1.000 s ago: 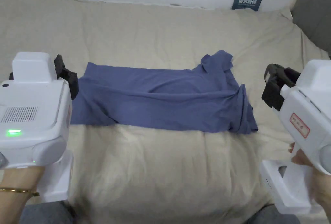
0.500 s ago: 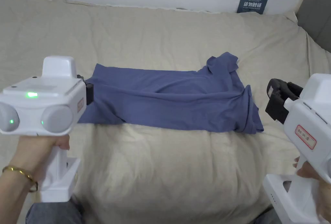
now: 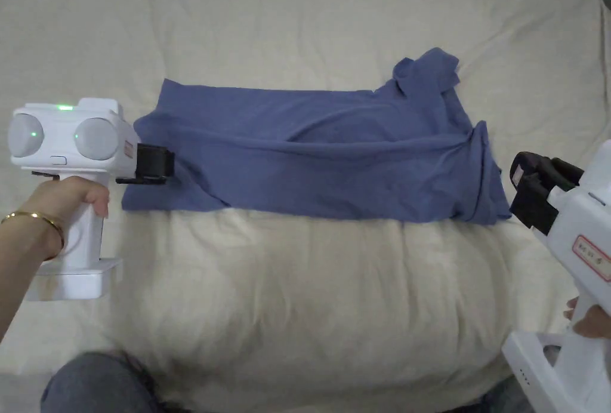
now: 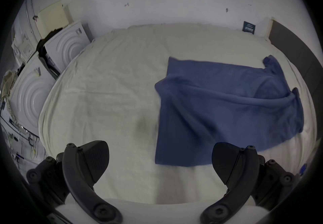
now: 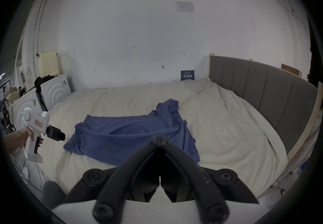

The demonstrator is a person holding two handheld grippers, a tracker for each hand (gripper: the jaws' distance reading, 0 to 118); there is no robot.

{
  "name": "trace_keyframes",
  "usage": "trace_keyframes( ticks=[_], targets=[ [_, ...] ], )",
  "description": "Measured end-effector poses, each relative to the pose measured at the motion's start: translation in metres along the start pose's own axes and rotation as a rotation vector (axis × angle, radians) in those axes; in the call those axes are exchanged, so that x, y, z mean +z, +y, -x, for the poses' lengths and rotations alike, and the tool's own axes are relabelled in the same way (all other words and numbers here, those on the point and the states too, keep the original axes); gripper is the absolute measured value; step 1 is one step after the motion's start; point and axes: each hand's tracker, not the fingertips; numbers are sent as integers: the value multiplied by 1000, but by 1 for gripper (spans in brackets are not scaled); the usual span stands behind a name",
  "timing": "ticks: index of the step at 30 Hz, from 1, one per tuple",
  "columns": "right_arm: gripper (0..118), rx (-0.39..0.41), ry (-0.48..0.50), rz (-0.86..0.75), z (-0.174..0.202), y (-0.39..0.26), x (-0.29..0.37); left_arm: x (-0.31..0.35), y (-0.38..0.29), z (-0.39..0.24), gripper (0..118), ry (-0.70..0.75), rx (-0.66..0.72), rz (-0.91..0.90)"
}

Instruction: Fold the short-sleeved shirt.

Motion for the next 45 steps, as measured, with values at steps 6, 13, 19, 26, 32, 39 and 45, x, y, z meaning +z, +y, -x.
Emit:
trace_keyframes(
  ticks=[6, 13, 19, 26, 32, 39, 45],
  targets=[
    [2, 14, -8, 68, -4, -5, -25, -47, -1, 7, 114, 1, 143, 151],
    [2, 20, -29, 91, -14, -4, -33, -52, 4, -2, 53, -56, 97, 191],
    [2, 39, -49, 140, -23, 1, -42, -27, 6, -11, 2, -89, 24, 122],
    [95, 120, -91, 297, -51, 37, -88, 13, 14, 4, 2, -130, 91, 30],
    [110, 69, -103, 585, -76, 21, -159, 14, 10, 3, 2, -132, 35, 12],
    [110, -73, -177, 728, -77, -20, -215, 2, 4, 7, 2, -145, 111, 63],
    [59, -86, -161, 727, -72, -29, -231, -8, 2, 14, 2, -139, 151, 87]
  ],
)
